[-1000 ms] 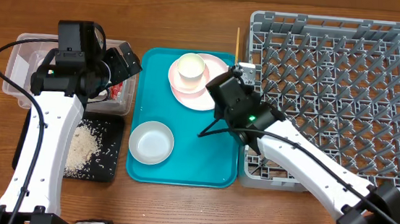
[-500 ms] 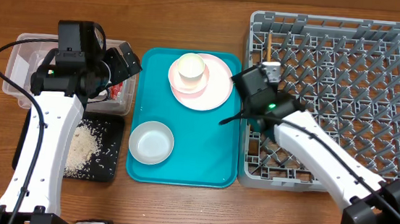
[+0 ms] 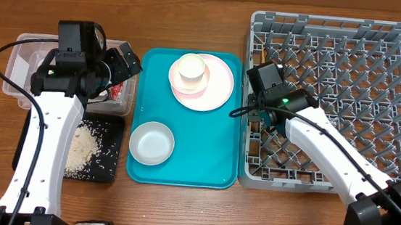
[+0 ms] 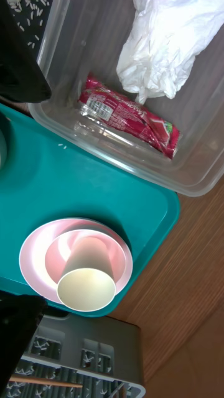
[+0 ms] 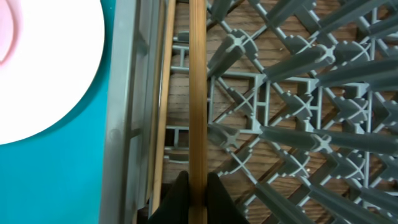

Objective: Sort waste into correct bins and load items into the dishwasher
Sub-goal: 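Carry the second chopstick right and drop it into the dish rack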

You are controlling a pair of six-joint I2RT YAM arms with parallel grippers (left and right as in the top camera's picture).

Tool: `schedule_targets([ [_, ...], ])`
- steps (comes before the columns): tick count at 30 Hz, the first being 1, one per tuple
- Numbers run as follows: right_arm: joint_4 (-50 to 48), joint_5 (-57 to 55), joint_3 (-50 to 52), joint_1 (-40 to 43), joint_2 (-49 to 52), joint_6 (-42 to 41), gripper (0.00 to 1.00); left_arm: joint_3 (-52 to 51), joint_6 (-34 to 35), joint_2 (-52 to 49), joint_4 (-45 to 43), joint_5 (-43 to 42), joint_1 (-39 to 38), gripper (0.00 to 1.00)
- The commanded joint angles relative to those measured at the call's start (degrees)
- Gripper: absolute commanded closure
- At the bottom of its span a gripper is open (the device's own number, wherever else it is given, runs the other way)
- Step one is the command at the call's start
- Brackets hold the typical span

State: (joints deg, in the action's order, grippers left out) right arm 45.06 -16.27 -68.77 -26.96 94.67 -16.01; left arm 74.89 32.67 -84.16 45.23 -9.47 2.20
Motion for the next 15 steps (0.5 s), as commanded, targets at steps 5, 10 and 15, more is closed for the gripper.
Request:
schedule_targets([
  [5,-0.1,1.0,0.2,0.5,-1.2,1.0,0.87,0.9,-0.3,0.6,0.0,-0.6,0.0,0.00],
  [10,0.3,1.0,0.2,0.5,-1.2,1.0,0.80,0.9,-0.3,0.6,0.0,-0.6,0.0,0.00],
  [15,0.3,1.0,0.2,0.5,-1.2,1.0,0.71,0.9,-0.3,0.6,0.0,-0.6,0.0,0.00],
])
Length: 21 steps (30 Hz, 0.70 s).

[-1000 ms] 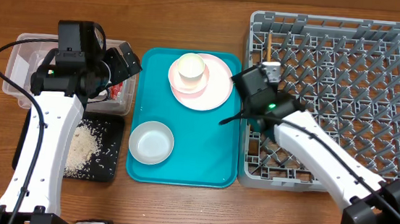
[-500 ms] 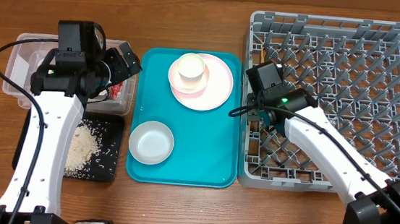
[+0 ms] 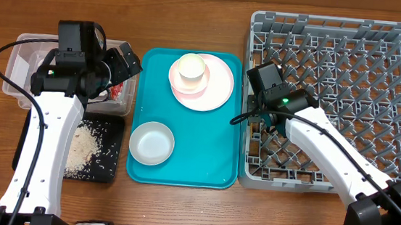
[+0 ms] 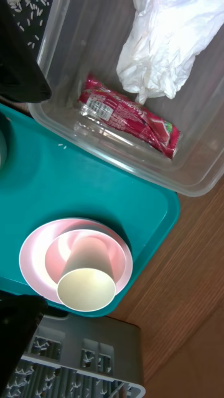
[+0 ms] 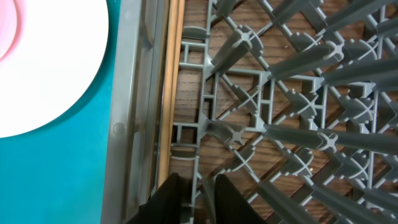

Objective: Sort waste into correct bins and load items into the dishwasher
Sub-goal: 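Carry the second chopstick right and drop it into the dish rack, then move the right gripper to the white paper cup and grasp it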

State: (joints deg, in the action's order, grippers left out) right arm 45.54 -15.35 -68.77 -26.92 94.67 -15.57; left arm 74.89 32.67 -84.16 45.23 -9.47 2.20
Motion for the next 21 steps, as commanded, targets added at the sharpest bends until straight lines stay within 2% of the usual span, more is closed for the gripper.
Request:
schedule_targets([
  [1,-0.1,0.1,0.2,0.4,-1.2,0.6,0.70,0.9,-0.3,0.6,0.0,-0.6,0.0,0.00],
  [5,-0.2,2.7,-0.3,0.3,-1.4,0.7,0.70,0.9,-0.3,0.6,0.0,-0.6,0.0,0.00],
  [8,1.6,5.2,-4.5,0.4,-1.5,1.1,0.70,0.9,-0.3,0.6,0.0,-0.6,0.0,0.00],
  [15,12.2,15.8,-27.4,0.5,-0.7,5.0,0.65,0.9,-0.3,0.6,0.0,-0.6,0.0,0.00],
  [21,11.6,27.1,-41.9,0.4,2.8,7.3,0.65,0.9,-0.3,0.6,0.0,-0.6,0.0,0.00],
])
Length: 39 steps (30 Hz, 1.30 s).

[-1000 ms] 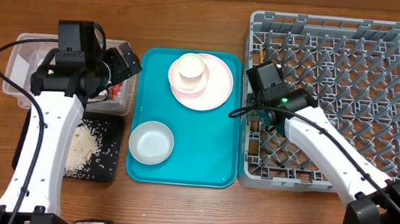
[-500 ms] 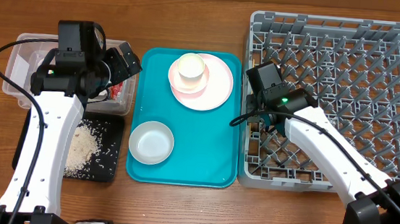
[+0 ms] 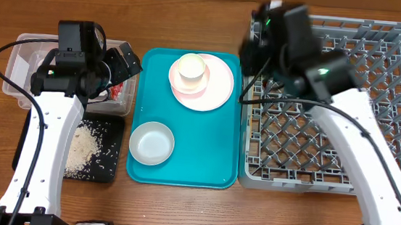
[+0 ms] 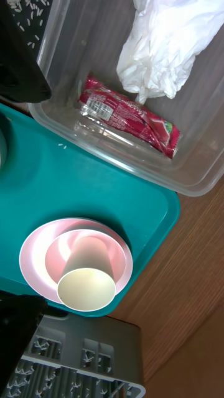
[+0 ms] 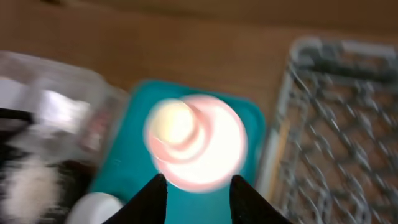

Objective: Sort waste into correct bins and load items into the dishwasher
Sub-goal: 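Move the right gripper to the white paper cup and grasp it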

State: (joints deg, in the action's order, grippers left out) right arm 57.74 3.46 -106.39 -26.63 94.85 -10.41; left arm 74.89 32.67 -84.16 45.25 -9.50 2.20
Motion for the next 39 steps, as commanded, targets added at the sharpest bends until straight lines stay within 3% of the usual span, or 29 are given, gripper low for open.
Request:
schedule_targets([
  [1,-1.6,9.0,-5.0,-0.1,3.5,2.5,0.65,0.9,-0.3,0.6,-0.1,-0.6,0.0,0.00],
  [16,-7.8,4.0,-5.1,-7.7,24.8,13.7,0.61,0.9,-0.3,0.6,0.0,-0.6,0.0,0.00],
  [39,-16.4,6.9,-4.9,-8.7,34.7,13.7,0.62,0.9,-0.3,0.6,-0.1,-0.6,0.0,0.00],
])
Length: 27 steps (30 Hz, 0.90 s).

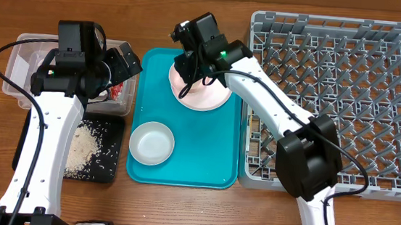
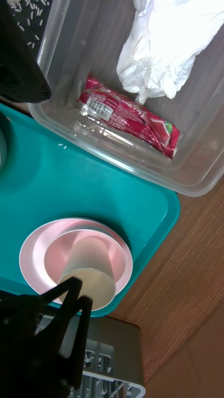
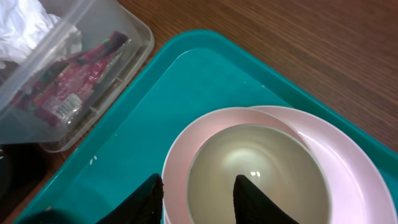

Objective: Sort waste into correct bins and load items into the dishwasher
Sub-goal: 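Move the right gripper to the white paper cup and grasp it, then lift the cup with the right gripper over the dish rack's back edge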

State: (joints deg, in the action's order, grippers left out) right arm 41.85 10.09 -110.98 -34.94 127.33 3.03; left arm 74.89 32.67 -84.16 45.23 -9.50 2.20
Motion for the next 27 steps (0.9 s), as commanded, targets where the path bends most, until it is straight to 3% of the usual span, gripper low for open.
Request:
schedule_targets([
  [1,-0.5,0.3,-0.3,-0.4,2.6,0.2,0.62,0.9,-0.3,0.6,0.0,-0.6,0.0,0.00],
  [7,-0.4,-1.0,-0.3,-0.4,3.0,0.2,0.82,0.9,-0.3,0.6,0.0,-0.6,0.0,0.00],
  [11,1.2,-2.0,-0.3,-0.4,3.0,0.2,0.83,0.9,-0.3,0.6,0.0,-0.6,0.0,0.00],
  [20,2.6,-3.0,-0.8,-0.4,1.4,0.0,0.96,0.9,-0.3,0.6,0.0,-0.6,0.0,0.00],
  [27,3.1,-3.0,-1.3,-0.3,-4.6,0.0,0.96,0.9,-0.3,0.6,0.0,-0.6,0.0,0.00],
])
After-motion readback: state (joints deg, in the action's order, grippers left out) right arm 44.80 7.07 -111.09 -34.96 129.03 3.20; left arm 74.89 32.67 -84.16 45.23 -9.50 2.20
